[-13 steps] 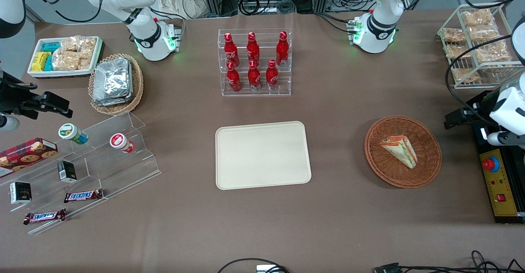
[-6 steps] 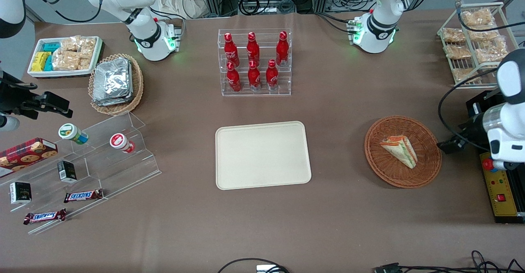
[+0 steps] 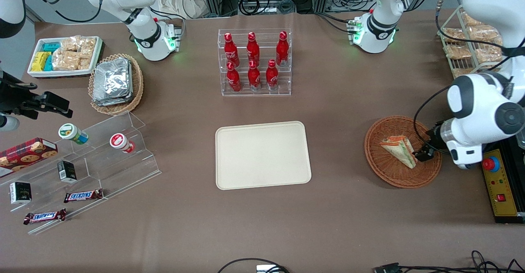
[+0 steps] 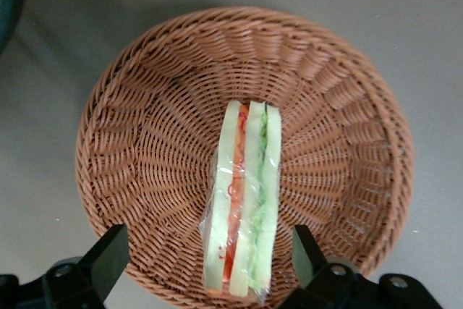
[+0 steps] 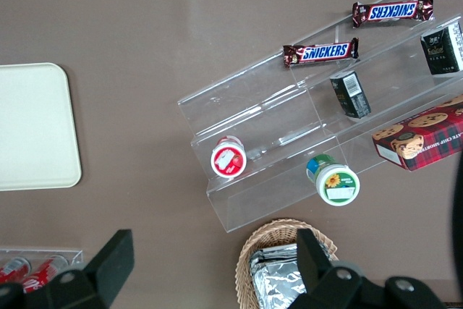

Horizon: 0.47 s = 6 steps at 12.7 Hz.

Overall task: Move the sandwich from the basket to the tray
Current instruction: 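Lower the left gripper and close it on the sandwich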

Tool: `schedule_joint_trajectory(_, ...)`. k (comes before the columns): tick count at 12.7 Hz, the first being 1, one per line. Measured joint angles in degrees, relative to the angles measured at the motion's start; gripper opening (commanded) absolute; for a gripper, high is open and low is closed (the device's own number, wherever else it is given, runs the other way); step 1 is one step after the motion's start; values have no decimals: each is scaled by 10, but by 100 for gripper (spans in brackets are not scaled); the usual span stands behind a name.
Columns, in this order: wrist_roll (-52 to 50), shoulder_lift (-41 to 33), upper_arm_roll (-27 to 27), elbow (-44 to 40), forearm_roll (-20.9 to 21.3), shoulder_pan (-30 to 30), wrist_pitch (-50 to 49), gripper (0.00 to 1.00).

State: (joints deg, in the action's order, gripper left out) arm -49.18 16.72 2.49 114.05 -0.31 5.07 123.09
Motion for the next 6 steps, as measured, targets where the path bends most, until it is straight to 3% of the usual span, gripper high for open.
schedule_joint_trajectory(6, -3, 0, 3, 44, 0, -16, 60, 100)
